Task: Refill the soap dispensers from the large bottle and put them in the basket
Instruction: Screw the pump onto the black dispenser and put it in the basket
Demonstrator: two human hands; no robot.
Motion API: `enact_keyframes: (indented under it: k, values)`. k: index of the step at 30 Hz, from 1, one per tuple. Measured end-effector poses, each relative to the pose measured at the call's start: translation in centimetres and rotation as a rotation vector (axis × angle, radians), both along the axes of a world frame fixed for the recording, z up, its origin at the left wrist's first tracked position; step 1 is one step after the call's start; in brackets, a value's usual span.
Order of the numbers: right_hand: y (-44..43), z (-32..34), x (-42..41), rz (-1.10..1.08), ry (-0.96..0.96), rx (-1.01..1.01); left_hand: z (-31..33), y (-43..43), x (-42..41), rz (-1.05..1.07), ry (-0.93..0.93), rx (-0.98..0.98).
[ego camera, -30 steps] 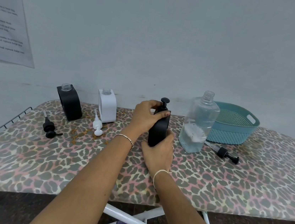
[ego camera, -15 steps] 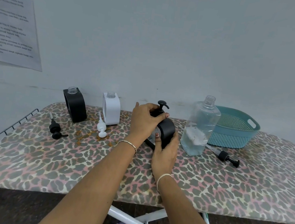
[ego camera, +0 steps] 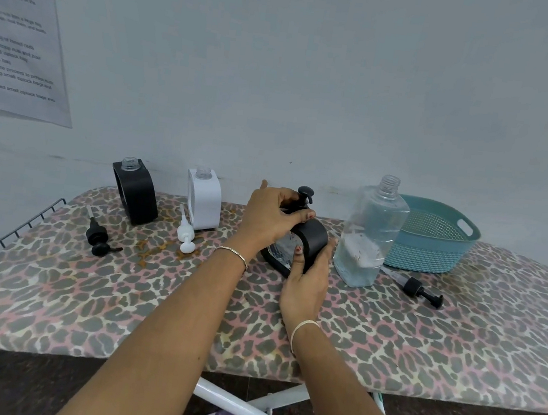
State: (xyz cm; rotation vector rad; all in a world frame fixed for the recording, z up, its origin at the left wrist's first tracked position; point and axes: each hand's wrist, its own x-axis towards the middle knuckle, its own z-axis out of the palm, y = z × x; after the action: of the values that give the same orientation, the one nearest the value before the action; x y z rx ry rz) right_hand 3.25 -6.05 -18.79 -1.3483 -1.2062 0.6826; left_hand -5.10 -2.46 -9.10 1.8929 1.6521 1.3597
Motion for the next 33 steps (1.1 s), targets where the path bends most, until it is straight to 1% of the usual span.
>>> enact_keyframes:
  k: [7, 15, 19, 23, 26, 29, 33]
  values:
    - [0.1, -0.1, 0.0, -0.005, 0.0, -0.012, -0.3, 0.5, -0.4, -0.091, -0.056, -0.036]
    - [0.2, -0.2, 0.0, 0.009, 0.004, -0.006, -0.3, 0.9, -0.9, -0.098, -0.053, -0.063]
    - [0.1, -0.2, 0.1, 0.023, 0.024, 0.008, 0.1, 1.0, -1.0, -0.103, 0.002, -0.107]
    - [-0.2, 0.1, 0.0, 0.029, 0.055, -0.005, 0.2, 0.5, -0.9, -0.084, 0.029, -0.108]
    - [-0.6, 0.5, 0.5, 0.008, 0.027, -0.008, 0.4, -0.2, -0.8, -0.082, 0.038, -0.113]
    - [-1.3, 1.2, 1.8, -0.018, -0.033, 0.006, 0.5, -1.2, -0.8, -0.105, 0.002, -0.118]
    - [-2.3, 2.2, 3.5, 0.085, -0.021, 0.036, 0.8, -2.3, -0.1, -0.157, -0.032, -0.121]
